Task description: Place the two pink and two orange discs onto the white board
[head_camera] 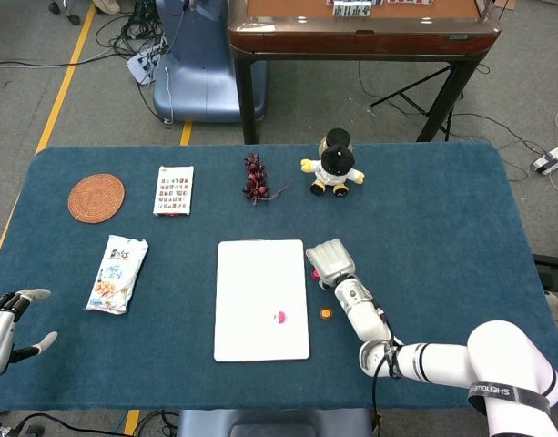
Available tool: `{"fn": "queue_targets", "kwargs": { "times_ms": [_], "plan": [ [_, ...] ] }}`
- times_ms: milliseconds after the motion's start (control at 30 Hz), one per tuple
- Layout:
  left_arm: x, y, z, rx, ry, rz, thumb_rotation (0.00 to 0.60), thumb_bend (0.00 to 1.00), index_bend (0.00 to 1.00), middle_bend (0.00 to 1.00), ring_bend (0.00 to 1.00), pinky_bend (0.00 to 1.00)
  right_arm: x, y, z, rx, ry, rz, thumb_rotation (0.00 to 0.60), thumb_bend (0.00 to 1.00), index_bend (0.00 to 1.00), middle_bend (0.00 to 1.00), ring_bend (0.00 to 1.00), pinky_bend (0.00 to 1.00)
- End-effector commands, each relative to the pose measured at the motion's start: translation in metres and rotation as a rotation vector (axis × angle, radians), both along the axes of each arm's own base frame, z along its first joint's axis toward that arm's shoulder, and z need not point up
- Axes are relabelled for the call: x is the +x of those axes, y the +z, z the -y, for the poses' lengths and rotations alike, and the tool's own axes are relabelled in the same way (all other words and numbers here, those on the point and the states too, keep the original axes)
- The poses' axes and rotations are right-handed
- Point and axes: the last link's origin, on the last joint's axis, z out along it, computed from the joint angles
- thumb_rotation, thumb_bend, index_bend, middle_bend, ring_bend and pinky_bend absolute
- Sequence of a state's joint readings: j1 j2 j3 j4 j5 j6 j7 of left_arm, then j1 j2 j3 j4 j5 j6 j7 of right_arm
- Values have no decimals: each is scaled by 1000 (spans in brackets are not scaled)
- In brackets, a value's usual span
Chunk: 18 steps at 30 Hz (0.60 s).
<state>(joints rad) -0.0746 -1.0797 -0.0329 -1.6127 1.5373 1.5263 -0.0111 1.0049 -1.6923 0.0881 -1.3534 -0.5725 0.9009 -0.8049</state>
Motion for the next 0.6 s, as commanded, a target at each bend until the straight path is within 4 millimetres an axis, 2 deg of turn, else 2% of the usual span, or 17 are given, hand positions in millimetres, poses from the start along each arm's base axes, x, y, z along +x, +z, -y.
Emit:
{"fn": "queue_targets", "kwargs": {
  "times_ms": [33, 333, 600],
  "plan": [
    [0, 0, 0, 0, 0, 0, 600, 165, 397, 380, 340, 483, 0, -1, 0, 0, 1, -4, 600, 186, 428, 1000, 1000, 1000],
    [0, 0, 0, -1, -1, 1, 600, 165, 397, 380, 340, 484, 0, -5, 2, -1, -2, -6, 600, 206, 431, 1000, 1000, 1000],
    [0, 0, 1, -2, -1, 1, 600, 165, 396, 380, 340, 484, 0, -4, 2, 2, -6, 0, 600, 265, 486, 1000, 1000, 1000]
  ]
}}
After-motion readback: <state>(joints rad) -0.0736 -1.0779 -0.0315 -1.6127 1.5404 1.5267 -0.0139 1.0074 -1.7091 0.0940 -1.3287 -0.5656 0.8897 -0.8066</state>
